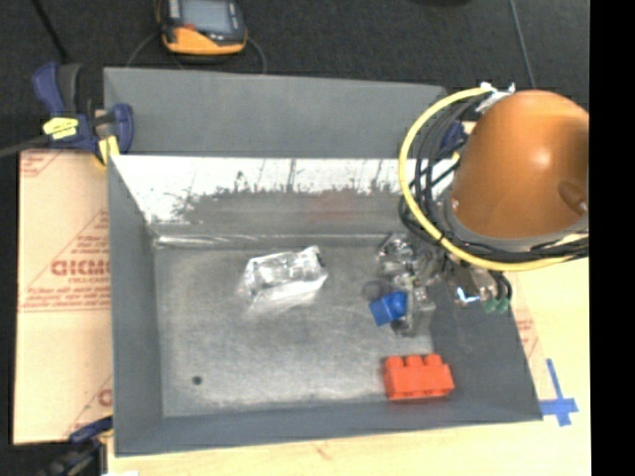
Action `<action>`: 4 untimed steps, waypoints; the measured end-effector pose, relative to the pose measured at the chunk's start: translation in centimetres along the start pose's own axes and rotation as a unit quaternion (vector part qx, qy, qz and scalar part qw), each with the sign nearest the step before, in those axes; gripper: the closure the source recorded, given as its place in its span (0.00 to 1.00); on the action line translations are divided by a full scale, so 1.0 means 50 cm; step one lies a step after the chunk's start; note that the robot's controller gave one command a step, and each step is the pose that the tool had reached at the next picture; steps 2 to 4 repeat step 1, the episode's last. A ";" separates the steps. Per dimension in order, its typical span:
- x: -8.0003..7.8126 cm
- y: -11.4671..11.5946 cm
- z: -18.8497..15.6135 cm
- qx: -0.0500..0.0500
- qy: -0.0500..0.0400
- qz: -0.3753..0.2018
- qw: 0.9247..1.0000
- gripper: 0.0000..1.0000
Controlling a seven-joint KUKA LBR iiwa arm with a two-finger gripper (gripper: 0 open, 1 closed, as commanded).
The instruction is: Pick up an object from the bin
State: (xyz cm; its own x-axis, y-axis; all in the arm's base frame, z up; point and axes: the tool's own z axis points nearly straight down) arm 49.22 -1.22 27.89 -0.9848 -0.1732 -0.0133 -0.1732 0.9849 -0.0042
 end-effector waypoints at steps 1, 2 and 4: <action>-0.076 -0.062 -0.357 0.000 0.000 -0.145 0.989 1.00; -0.076 -0.062 -0.357 0.000 0.000 -0.145 0.989 1.00; -0.076 -0.062 -0.357 0.000 0.000 -0.145 0.989 1.00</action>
Offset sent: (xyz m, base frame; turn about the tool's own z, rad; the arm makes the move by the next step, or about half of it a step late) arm 0.0381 -0.0218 0.1740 -0.2945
